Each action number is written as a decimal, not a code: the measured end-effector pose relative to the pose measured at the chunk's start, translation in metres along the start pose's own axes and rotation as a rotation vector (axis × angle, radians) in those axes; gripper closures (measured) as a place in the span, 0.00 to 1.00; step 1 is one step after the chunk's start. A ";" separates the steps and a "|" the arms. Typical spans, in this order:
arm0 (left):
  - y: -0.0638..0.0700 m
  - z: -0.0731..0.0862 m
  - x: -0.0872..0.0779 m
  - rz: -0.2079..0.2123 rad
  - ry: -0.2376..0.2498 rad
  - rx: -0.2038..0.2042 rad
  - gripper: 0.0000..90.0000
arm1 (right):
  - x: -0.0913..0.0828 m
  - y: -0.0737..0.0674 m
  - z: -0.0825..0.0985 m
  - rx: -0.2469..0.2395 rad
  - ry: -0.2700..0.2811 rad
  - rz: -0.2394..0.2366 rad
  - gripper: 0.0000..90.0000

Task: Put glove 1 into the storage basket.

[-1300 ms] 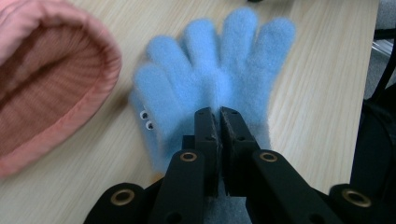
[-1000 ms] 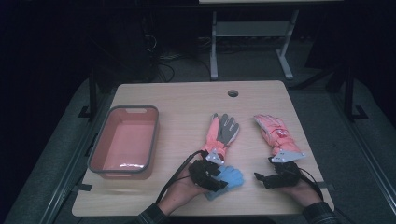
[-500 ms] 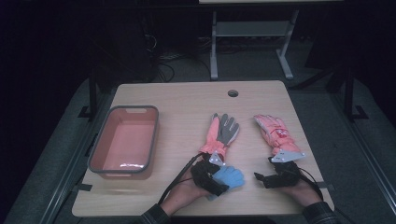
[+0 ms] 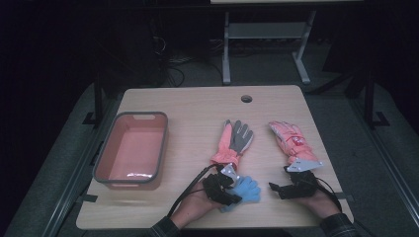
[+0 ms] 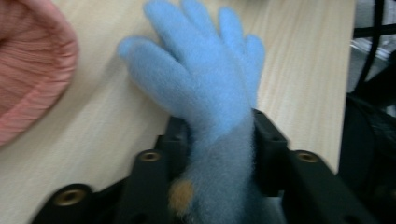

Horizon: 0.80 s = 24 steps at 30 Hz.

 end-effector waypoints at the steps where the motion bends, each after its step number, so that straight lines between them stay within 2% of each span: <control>1: 0.000 0.000 0.000 0.004 -0.002 -0.002 0.78 | 0.000 0.000 0.000 0.000 0.000 0.000 0.16; 6: -0.002 -0.001 -0.001 0.025 0.002 -0.004 0.83 | 0.000 0.000 0.000 0.000 0.000 0.000 0.16; 13: -0.003 -0.003 -0.006 0.055 0.012 -0.022 0.84 | 0.000 0.000 0.000 -0.004 0.002 0.002 0.16; 16: -0.003 -0.005 -0.012 0.058 0.023 -0.014 0.84 | 0.000 0.000 0.000 -0.005 0.002 0.001 0.16; 18: -0.002 -0.006 -0.017 0.072 0.037 -0.027 0.84 | 0.000 0.000 0.000 -0.004 0.002 0.001 0.16; 24: -0.007 -0.011 -0.037 0.073 0.072 -0.039 0.84 | 0.000 0.000 0.000 -0.006 0.003 0.000 0.16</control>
Point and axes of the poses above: each handheld gripper's, and its own axes: x roughly forward along the jaws, z roughly out of its underside, y roughly to its right, the point moved 5 cm from there along x, roughly forward along the jaws, and after that the axes turned 10 degrees about -x, right-handed, at the moved point
